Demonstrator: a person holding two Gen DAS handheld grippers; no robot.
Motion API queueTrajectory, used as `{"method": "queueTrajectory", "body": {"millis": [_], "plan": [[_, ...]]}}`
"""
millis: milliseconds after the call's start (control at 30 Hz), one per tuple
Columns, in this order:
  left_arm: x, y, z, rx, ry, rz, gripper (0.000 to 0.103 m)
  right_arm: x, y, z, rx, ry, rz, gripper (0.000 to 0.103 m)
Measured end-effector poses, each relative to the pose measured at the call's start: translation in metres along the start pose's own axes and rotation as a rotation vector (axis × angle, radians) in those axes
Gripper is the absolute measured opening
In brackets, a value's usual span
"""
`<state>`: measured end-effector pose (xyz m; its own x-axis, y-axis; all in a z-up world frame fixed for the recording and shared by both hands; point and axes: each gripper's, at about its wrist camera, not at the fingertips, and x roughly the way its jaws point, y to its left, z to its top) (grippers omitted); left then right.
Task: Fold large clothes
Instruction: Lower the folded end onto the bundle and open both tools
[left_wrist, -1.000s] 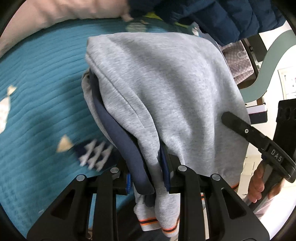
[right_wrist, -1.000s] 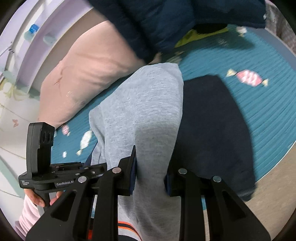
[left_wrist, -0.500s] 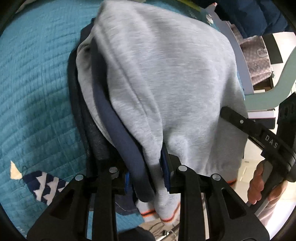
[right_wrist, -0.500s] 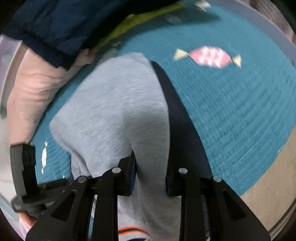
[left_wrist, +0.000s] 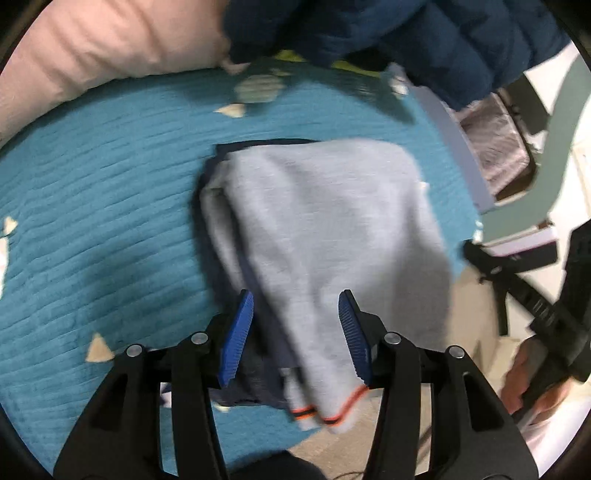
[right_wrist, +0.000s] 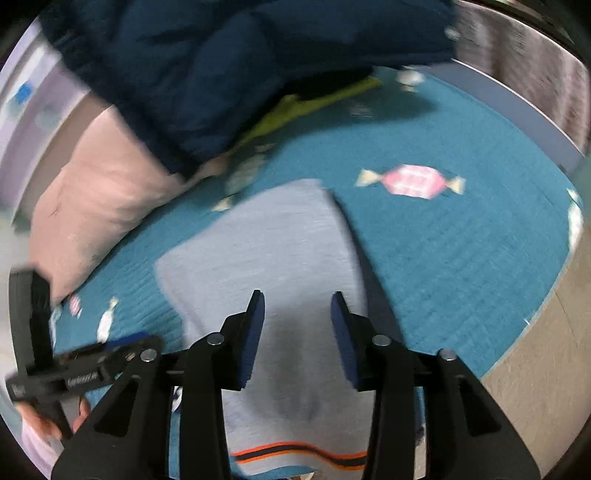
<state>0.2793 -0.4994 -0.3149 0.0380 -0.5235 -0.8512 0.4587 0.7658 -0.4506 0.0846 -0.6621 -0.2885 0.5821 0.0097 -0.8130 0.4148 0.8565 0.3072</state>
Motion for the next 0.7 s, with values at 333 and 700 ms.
{"method": "queueTrajectory", "body": {"millis": [333,700], "plan": [[0.060,-0.017,-0.016,-0.002,0.085,0.066,0.028,0.036,-0.052,-0.024,0.180,0.160,-0.019,0.000],[0.079,-0.011,-0.011,0.010,0.119,0.149,0.018,0.057,-0.055,-0.042,0.180,0.154,-0.190,0.000]]}}
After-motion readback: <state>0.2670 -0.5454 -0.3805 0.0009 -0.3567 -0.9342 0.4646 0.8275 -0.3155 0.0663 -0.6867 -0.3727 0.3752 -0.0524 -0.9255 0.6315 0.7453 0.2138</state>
